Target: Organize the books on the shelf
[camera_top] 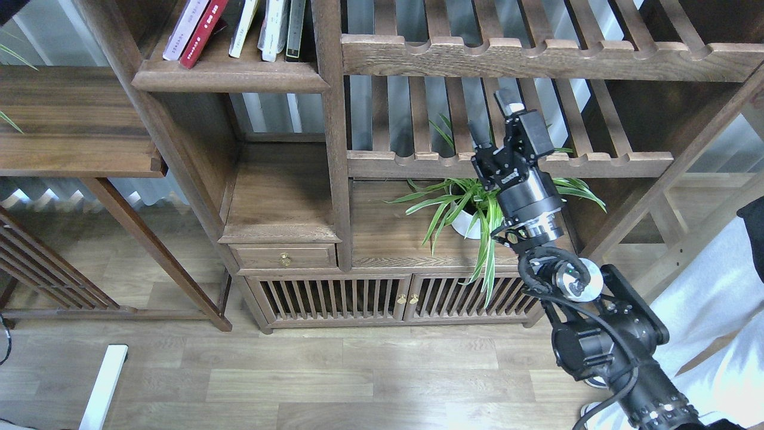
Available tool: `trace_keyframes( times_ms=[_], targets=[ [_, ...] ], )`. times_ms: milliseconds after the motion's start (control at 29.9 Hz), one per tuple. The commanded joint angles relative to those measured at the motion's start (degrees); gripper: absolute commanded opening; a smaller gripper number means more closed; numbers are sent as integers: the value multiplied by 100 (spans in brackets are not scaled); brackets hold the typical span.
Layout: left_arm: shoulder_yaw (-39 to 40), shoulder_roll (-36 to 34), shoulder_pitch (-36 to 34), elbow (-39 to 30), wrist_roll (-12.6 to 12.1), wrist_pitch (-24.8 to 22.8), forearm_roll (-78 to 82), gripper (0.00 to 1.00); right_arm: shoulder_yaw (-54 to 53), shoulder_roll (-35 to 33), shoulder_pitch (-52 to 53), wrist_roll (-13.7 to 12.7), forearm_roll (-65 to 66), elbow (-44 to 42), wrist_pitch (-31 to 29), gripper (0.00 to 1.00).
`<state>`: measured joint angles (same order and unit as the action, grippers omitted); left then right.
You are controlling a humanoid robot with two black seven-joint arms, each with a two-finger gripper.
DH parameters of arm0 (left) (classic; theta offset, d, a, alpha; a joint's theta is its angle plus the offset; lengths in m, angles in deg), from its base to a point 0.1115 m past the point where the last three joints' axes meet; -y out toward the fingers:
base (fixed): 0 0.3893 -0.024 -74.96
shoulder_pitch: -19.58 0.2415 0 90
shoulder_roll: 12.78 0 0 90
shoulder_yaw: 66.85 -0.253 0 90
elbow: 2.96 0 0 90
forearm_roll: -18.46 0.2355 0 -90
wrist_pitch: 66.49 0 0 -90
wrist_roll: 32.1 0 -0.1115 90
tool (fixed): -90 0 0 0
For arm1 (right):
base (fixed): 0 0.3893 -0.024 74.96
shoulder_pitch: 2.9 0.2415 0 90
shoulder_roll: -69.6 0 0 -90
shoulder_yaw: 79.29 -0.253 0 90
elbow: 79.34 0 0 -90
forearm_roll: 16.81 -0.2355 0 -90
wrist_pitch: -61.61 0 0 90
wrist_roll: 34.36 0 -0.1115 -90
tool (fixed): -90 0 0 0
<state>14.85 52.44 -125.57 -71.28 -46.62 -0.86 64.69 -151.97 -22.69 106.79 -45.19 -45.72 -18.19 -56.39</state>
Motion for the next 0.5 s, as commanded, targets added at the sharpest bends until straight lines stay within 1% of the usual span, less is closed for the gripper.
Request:
trace_keyframes(
  times_ms=[0, 100, 134, 301, 401, 468],
  targets=[
    [-496, -1, -321, 335, 196, 248, 0, 0, 87, 54, -27, 2, -1, 2, 0, 91],
    [-813, 52, -549, 721, 336, 415, -9, 0, 87, 54, -53, 2, -9, 2, 0, 91],
    [-910, 69, -724, 932, 397, 451, -9, 0, 87, 54, -53, 2, -9, 2, 0, 91],
    [-1385, 149, -1270, 1618, 652, 530, -52, 0, 79, 36, -53, -7, -9, 2, 0, 92],
    [-1499, 315, -1385, 1838, 837, 731, -61, 0, 79, 36, -44, -24, -9, 2, 0, 92],
    [-1561, 368, -1394, 1918, 916, 829, -61, 0, 87, 36, -44, -24, -9, 2, 0, 92]
  ],
)
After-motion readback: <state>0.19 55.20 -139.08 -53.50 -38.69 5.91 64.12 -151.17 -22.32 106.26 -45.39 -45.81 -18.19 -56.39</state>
